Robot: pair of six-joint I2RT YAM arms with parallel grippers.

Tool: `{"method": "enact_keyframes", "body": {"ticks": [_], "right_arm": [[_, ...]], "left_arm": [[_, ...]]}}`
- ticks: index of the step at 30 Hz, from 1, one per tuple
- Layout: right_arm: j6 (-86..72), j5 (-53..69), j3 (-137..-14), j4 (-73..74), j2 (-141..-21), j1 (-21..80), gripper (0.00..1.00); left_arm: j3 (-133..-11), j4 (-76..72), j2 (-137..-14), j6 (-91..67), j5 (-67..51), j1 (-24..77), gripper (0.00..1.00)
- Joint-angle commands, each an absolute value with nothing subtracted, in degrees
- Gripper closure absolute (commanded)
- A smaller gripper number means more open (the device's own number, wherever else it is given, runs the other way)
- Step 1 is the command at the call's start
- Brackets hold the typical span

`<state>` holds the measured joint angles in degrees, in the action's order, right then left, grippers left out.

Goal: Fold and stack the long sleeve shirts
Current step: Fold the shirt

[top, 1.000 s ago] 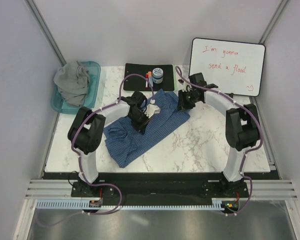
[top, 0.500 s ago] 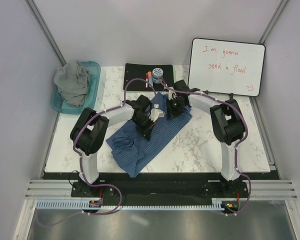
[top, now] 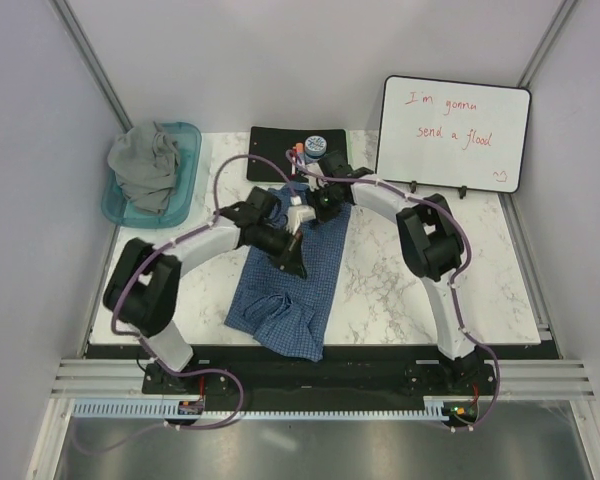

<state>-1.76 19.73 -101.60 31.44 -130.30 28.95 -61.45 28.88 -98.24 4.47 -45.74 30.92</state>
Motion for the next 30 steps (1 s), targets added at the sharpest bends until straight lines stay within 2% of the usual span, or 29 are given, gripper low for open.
{"method": "enact_keyframes", "body": {"ticks": [1, 3, 4, 7, 10, 12, 16, 17, 20, 26, 30], "right_arm": [[4.8, 20.6, -107.1, 30.7, -135.9, 31.3, 0.82], [7.3, 21.9, -108.7, 30.7, -136.0, 31.5, 0.8], [8.3, 23.5, -109.0, 30.8, -135.6, 31.6, 0.8], [10.7, 24.2, -109.0, 31.5, -131.6, 31.6, 0.75], [11.8, 24.7, -108.5, 33.6, -125.4, 31.6, 0.66], [11.5, 26.7, -107.0, 36.2, -120.5, 31.5, 0.57], [9.1, 31.8, -102.5, 41.3, -114.9, 31.6, 0.52], [7.7, 32.9, -101.2, 41.8, -113.4, 31.6, 0.53], [5.1, 37.7, -95.3, 41.4, -111.5, 32.2, 0.55], [4.7, 38.6, -89.3, 38.9, -112.8, 36.0, 0.6], [5.8, 38.5, -90.1, 39.0, -115.5, 38.4, 0.62]], "left_arm": [[-62.8, 22.9, -87.3, -2.4, -54.2, 23.7, 0.73], [-61.4, 22.9, -84.0, -3.8, -54.7, 21.4, 0.66], [-60.7, 22.9, -82.7, -4.2, -55.0, 18.8, 0.57], [-57.1, 23.2, -78.7, -3.3, -55.6, 14.3, 0.41], [-55.5, 29.6, -75.4, 7.9, -53.1, 12.3, 0.26], [-57.2, 35.4, -73.5, 21.5, -48.4, 12.3, 0.21], [-59.4, 53.6, -71.9, 46.1, -43.6, 12.2, 0.22], [-58.5, 55.2, -70.5, 53.4, -42.5, 12.2, 0.22], [-54.8, 58.8, -68.1, 62.1, -39.2, 13.4, 0.21], [-48.8, 58.6, -63.5, 65.9, -33.3, 23.3, 0.17], [-46.0, 49.8, -63.2, 62.5, -31.2, 26.6, 0.16]]}}
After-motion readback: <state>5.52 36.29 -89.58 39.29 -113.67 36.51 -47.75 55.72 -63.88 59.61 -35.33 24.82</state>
